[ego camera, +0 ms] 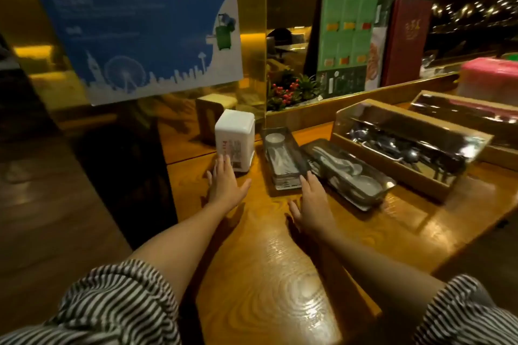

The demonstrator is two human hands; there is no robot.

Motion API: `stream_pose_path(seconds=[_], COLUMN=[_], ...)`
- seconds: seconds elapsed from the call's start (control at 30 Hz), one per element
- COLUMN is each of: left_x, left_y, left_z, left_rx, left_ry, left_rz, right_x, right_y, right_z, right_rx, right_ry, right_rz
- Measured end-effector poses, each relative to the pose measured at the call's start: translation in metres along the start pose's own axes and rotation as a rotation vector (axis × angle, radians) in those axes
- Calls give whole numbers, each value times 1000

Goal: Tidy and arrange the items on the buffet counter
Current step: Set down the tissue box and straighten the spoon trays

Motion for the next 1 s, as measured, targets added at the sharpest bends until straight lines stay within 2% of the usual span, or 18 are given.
stream_pose_path(seconds=[0.2, 0.33, 0.47, 0.7, 0.83, 1.0], left_x=[-33, -61, -85, -101, -107, -105], left_y=[-14, -20, -21, -26, -34, -47], left_z=[9, 19, 26, 30, 18, 3], left_rx=[286, 324, 365, 408, 363, 280], left_ry=[-64, -119, -196, -291, -257, -83], left_rz=[160, 195, 237, 363, 369, 310], right_x=[-39, -100, -159, -200, -195, -194], right_y=[9, -2, 0, 20, 37, 41], right_z=[-39, -64, -65, -16, -2, -3], right_rx=[-44, -177, -277, -95, -15, -8], right_ry=[-167, -154, -121, -22, -37, -54], right_rz=[83, 92, 21, -85, -140, -138])
Point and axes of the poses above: each hand's wrist, its own x-axis away from the middle knuckle, its own y-axis out of the palm, z = x × y, the point moved 6 cm from there along -x, towards the middle knuckle, and after that the axes turned 7 degrees about -x, right-handed, at the moved point
